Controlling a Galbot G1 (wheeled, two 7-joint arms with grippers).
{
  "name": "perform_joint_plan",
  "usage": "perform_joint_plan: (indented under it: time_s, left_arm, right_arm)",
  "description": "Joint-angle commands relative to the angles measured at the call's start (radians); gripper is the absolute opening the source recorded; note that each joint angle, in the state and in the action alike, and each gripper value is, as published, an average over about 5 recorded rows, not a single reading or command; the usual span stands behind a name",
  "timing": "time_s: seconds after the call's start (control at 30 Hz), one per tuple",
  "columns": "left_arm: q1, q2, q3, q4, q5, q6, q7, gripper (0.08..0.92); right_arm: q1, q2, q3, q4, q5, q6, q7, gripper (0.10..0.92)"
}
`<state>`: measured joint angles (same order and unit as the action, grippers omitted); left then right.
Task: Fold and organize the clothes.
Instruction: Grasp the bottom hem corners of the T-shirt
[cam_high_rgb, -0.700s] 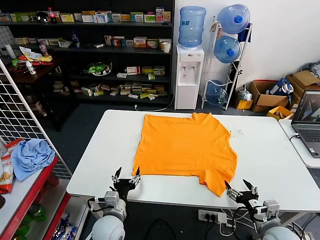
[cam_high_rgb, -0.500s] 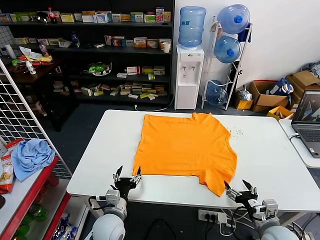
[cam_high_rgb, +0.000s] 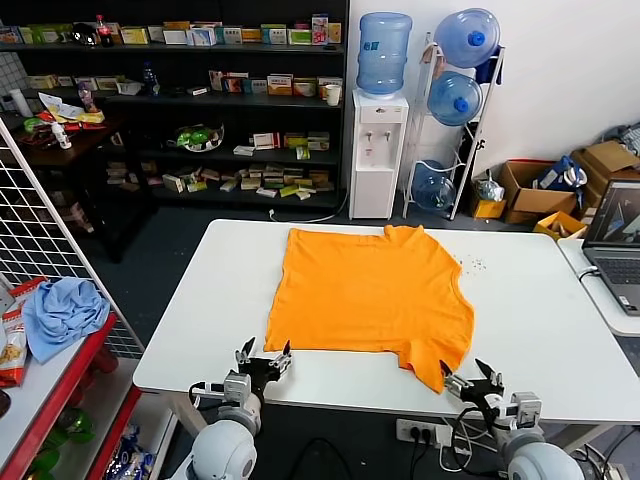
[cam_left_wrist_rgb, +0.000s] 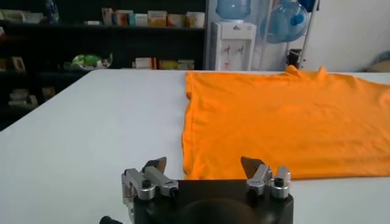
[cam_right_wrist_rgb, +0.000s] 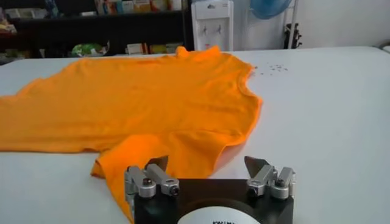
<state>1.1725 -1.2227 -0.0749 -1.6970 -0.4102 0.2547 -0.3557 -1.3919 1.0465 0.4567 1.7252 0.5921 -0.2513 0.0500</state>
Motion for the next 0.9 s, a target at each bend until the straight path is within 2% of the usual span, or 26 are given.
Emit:
perform_joint_plan:
  time_s: [0.03,0.33,0.67,0.77,0.9]
  left_arm:
    - [-0.033,-0.016,-0.007,0.087,0.004,0.035,0.014,0.787]
    - [-0.013,-0.026,-0.019,0.077,0.004,0.049,0.017,0.534]
    - [0.013,0.005,-0.038,0.025,-0.019,0.059,0.023,0.248]
    - [0.033,0.018,-0.039,-0.027,-0.018,0.057,0.02,0.162]
    - [0.062,0.036,-0.04,-0.092,-0.013,0.055,0.016,0.106]
  right_arm:
    - [0.032,0.004,-0.021,-0.016,0.003,-0.004,0.002,0.732]
    - [0.035,0.011,-0.026,-0.018,0.004,-0.021,0.023,0.472]
    - [0.002,0.008,-0.019,0.042,0.024,-0.058,0.049,0.186]
    - [-0.031,-0.002,-0.01,0.099,0.018,-0.067,0.054,0.131]
    - [-0.09,-0.022,0.016,0.169,0.003,-0.073,0.059,0.124]
